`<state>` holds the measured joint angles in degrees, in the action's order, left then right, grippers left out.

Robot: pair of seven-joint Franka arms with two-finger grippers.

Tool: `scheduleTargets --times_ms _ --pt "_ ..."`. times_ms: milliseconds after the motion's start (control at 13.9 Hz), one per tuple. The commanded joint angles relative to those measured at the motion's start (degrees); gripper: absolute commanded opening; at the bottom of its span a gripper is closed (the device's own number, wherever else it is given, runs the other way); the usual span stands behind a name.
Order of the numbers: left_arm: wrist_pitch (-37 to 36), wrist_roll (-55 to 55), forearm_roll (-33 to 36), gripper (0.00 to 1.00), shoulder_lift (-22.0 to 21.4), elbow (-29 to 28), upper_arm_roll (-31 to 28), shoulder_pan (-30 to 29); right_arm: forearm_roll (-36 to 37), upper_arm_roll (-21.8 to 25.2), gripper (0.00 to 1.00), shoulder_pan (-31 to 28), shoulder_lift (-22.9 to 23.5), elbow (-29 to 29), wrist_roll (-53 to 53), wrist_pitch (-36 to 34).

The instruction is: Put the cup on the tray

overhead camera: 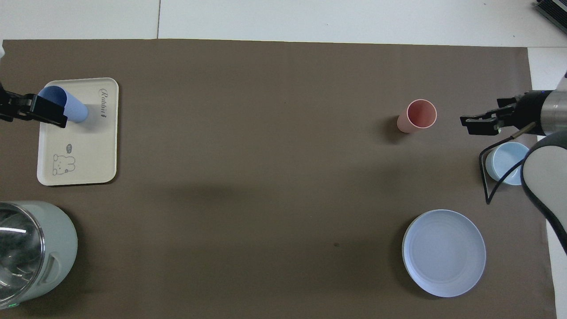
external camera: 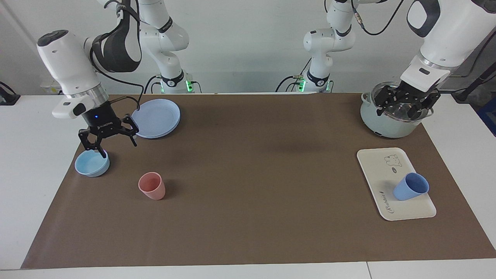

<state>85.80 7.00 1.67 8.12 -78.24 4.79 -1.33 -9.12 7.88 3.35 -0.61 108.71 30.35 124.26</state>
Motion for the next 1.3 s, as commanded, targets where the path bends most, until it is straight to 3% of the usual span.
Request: scheduleTargets --times_ms 0,144,433,649,1227 --pt "0.77 0.21 1.23 1.0 -1.0 -2.09 0.13 -0.69 6.2 -0.58 1.0 -0.71 -2.11 -3.66 -9.59 -9.69" --pt "0.95 0.21 1.23 1.0 -1.0 -2.18 0.13 -0.78 9.02 -0.58 1.0 -0.8 -2.9 -7.18 -13.81 -17.96" --pt "1.3 0.3 1.23 1.0 -1.0 -2.18 0.13 -0.61 12.72 -0.58 1.0 -0.89 -6.94 -8.51 -22.6 -27.64" --pt "1.13 0.47 1.14 1.0 -1.0 -2.18 0.13 -0.6 11.58 -0.5 1.0 -0.8 -6.24 -15.35 -30.77 -39.5" --pt "1.04 0.65 1.23 1.0 -1.09 -2.62 0.13 -0.43 11.58 -1.11 1.0 2.63 -6.24 -14.23 -32.9 -39.27"
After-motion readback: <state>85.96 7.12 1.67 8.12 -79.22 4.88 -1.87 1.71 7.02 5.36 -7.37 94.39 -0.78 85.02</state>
